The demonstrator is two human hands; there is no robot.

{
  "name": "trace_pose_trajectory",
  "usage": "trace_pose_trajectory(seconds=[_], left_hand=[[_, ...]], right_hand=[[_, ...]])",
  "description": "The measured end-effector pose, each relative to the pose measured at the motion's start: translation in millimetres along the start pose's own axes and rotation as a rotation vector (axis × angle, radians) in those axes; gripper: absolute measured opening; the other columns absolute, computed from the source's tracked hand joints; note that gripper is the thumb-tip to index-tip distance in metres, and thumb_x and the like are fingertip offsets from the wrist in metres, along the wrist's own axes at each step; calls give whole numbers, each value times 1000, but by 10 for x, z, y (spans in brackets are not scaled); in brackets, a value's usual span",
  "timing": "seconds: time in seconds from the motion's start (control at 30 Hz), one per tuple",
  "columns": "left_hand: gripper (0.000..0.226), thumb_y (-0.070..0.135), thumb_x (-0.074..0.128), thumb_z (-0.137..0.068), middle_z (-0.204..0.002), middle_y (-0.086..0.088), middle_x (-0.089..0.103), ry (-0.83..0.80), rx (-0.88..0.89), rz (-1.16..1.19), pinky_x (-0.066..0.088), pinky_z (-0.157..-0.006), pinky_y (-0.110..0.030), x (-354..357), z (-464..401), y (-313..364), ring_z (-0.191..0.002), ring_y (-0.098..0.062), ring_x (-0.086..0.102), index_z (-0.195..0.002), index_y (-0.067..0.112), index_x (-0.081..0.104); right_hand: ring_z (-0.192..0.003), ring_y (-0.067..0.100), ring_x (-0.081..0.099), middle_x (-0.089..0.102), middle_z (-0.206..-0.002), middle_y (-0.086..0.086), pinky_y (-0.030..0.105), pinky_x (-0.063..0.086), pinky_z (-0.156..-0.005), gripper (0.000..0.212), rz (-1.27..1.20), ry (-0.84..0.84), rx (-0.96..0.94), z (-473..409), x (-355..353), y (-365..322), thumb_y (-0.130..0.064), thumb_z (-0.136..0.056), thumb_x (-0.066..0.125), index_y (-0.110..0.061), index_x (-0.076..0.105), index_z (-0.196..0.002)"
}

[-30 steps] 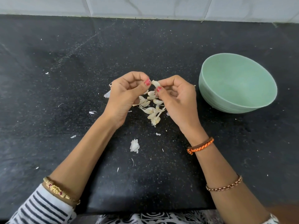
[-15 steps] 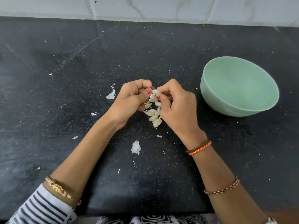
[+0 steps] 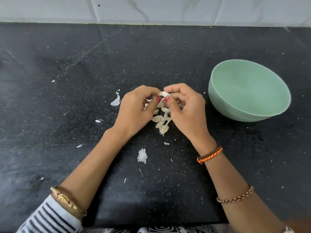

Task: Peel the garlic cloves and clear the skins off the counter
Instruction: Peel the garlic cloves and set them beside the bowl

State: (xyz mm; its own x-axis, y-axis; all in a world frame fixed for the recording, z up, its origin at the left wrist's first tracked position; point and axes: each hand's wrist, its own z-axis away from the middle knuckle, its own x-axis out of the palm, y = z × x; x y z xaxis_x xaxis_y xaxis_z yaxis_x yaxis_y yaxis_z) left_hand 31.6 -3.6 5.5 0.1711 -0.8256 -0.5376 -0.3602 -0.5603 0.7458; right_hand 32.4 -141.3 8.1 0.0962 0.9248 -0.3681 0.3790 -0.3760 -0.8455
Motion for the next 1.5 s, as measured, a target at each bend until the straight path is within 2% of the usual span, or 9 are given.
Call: trace_pose_trajectory(seconds=[0.33, 0.53, 0.63, 0.9, 1.03, 1.17, 1.27, 1.4, 1.5], left_hand=[[31, 17, 42, -84, -67, -8, 60, 6, 227, -260, 32, -60, -21, 27, -15, -66, -66, -13, 41, -86, 1, 68], [33, 24, 45, -82, -56, 12, 49, 23, 93, 12, 30, -54, -7, 15, 3, 12, -55, 0, 42, -72, 5, 70], [35, 27, 49, -78, -53, -7, 53, 32, -6, 165, 29, -51, -9, 8, 12, 40, -52, -3, 38, -68, 0, 69], [25, 10, 50, -76, -48, -2, 47, 125, 269, -148, 28, -57, -8, -14, -11, -61, -56, -11, 38, -59, -1, 65], [23, 8, 51, -75, -48, -5, 50, 189, 282, -151, 28, -57, -4, 3, -14, -72, -55, -12, 39, -59, 0, 67], [25, 12, 52, -74, -47, -7, 49, 184, 179, -52, 28, -53, -5, 15, 18, -1, -52, -9, 41, -58, 1, 67], [21, 12, 60, -74, -45, -4, 50, 93, -80, 255, 29, -46, -11, 15, 25, 114, -45, -2, 36, -56, 16, 69], [33, 5, 57, -70, -43, 13, 52, 437, -360, 538, 27, -38, -14, -203, -137, -29, -39, -1, 33, -46, 26, 67], [26, -3, 61, -77, -47, 15, 58, 288, -339, 480, 29, -39, -11, -163, -112, 44, -38, 1, 37, -64, 18, 68]], right_hand=[[-67, -4, 63, 63, -73, -13, 13, 51, -66, 14, -115, -120, 107, -8, -18, -22, 3, -87, 57, -10, 62, -90], [-59, -3, 61, 64, -65, -11, 10, 46, -58, 24, -240, -147, 165, -1, -32, -88, 7, -87, 56, -16, 61, -82], [-57, -2, 61, 63, -57, -13, 10, 46, -56, 26, -268, -149, 177, -2, -41, -114, 8, -86, 56, -16, 62, -80], [-46, 4, 55, 60, -49, -5, 14, 43, -48, 19, -425, -194, 406, -23, -51, -167, 5, -88, 54, -10, 63, -80], [-45, 6, 53, 59, -48, -3, 16, 43, -48, 16, -509, -204, 486, -46, -58, -182, 5, -88, 55, -8, 64, -83], [-47, 8, 54, 60, -50, -1, 18, 44, -51, 18, -565, -216, 508, -55, -91, -182, 6, -87, 55, -9, 64, -81], [-49, 6, 56, 61, -51, -3, 16, 46, -52, 19, -505, -218, 418, -36, -113, -201, 6, -86, 57, -11, 64, -80], [-50, 4, 56, 61, -50, -5, 14, 45, -53, 24, -434, -252, 330, 0, -97, -236, 11, -87, 53, -10, 63, -81], [-52, 5, 57, 61, -53, -4, 15, 45, -53, 22, -511, -189, 387, -29, -76, -247, 8, -89, 51, -10, 63, -85]])
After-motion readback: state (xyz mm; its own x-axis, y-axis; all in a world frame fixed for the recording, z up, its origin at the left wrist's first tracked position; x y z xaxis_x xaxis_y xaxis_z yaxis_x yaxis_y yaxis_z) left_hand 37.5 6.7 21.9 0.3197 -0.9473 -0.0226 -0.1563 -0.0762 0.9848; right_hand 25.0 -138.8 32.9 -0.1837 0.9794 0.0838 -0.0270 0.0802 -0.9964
